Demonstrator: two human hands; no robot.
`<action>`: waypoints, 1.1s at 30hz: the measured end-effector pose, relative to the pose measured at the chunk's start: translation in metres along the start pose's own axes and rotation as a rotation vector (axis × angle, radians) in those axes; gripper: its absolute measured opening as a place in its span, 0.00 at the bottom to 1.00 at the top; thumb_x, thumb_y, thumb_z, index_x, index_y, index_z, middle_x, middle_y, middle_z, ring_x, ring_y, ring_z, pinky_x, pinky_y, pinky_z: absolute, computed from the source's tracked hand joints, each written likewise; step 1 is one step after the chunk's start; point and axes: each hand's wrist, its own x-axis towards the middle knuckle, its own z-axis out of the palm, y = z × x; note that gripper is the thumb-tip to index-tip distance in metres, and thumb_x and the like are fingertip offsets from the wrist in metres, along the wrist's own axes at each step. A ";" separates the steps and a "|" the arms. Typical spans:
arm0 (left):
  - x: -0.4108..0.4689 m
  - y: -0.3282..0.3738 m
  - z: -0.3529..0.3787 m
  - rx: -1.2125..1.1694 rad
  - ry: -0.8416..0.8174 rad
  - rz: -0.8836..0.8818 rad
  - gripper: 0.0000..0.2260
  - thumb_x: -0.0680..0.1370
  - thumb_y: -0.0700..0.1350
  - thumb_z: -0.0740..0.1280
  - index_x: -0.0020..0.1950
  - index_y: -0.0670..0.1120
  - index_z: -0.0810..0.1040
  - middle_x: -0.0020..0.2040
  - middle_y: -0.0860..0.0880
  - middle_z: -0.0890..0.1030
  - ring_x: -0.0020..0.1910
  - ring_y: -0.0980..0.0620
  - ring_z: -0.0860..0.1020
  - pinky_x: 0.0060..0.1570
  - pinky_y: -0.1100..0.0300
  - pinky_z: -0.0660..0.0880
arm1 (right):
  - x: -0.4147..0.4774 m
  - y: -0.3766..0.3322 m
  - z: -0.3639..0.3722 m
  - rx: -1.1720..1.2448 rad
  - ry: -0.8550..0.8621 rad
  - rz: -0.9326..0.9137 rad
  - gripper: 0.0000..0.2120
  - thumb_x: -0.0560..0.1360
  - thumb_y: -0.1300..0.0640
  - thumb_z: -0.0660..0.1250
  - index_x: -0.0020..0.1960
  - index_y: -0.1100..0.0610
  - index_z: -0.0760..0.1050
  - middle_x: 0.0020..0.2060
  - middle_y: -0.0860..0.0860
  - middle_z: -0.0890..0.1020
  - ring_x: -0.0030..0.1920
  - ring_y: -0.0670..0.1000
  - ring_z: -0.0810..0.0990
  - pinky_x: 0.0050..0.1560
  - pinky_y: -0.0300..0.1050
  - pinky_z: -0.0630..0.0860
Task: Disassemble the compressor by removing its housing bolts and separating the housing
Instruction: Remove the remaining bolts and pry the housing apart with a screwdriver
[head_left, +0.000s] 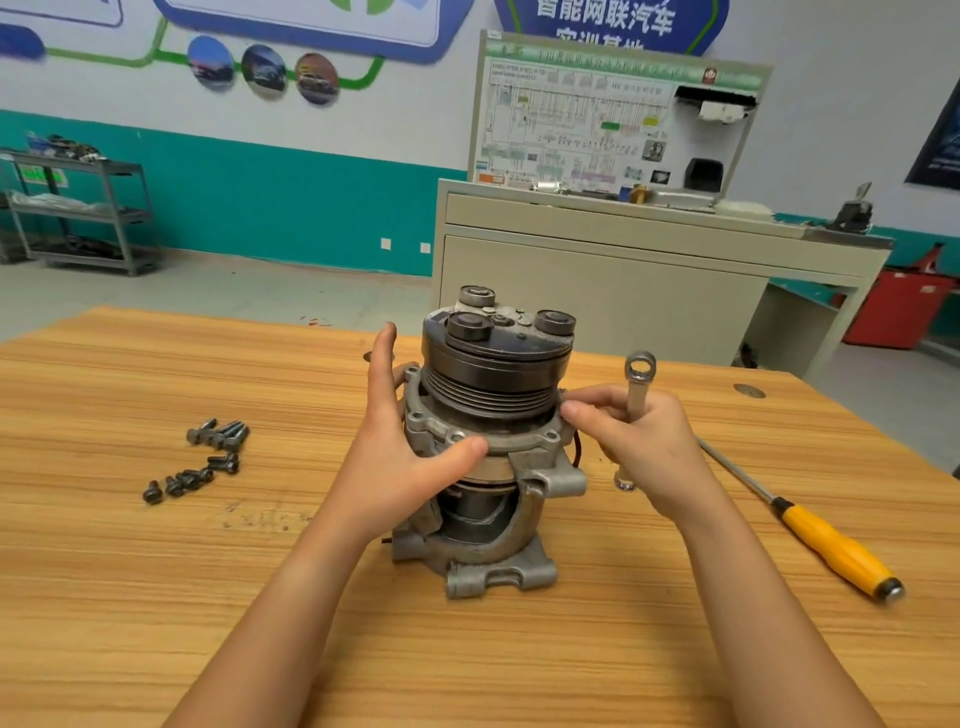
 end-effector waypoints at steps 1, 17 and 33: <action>0.000 0.001 0.000 0.002 -0.003 0.002 0.48 0.62 0.57 0.73 0.66 0.75 0.39 0.63 0.64 0.60 0.52 0.89 0.54 0.56 0.68 0.59 | 0.001 -0.001 -0.003 0.028 -0.039 0.004 0.05 0.71 0.63 0.70 0.40 0.53 0.81 0.21 0.46 0.68 0.22 0.41 0.64 0.25 0.29 0.64; 0.002 0.003 -0.001 -0.017 -0.041 -0.009 0.46 0.64 0.57 0.74 0.62 0.78 0.39 0.66 0.63 0.55 0.58 0.76 0.57 0.56 0.71 0.57 | -0.002 -0.002 -0.002 -0.094 -0.031 -0.015 0.05 0.67 0.55 0.73 0.40 0.51 0.77 0.19 0.41 0.67 0.22 0.40 0.64 0.26 0.31 0.62; 0.006 0.001 -0.005 0.063 -0.091 -0.043 0.49 0.62 0.62 0.71 0.73 0.67 0.42 0.76 0.60 0.52 0.71 0.61 0.55 0.65 0.60 0.58 | -0.004 -0.003 0.000 -0.138 0.045 0.031 0.08 0.67 0.54 0.73 0.36 0.56 0.77 0.21 0.43 0.68 0.25 0.40 0.67 0.32 0.32 0.66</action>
